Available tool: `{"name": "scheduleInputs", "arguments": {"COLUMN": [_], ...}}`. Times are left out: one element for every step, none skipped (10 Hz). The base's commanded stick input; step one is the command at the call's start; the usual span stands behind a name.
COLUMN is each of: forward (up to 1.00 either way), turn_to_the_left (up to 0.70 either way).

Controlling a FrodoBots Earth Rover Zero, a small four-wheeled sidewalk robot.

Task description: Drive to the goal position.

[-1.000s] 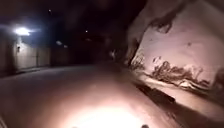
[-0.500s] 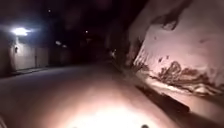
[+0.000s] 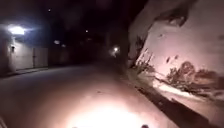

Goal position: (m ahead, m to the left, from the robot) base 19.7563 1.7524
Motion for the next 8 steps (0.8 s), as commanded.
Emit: {"name": "scheduleInputs", "arguments": {"forward": [0.7,0.7,0.7,0.7,0.7,0.7,0.7,0.7], "turn_to_the_left": [0.0,0.0,0.0,0.0,0.0,0.0,0.0,0.0]}}
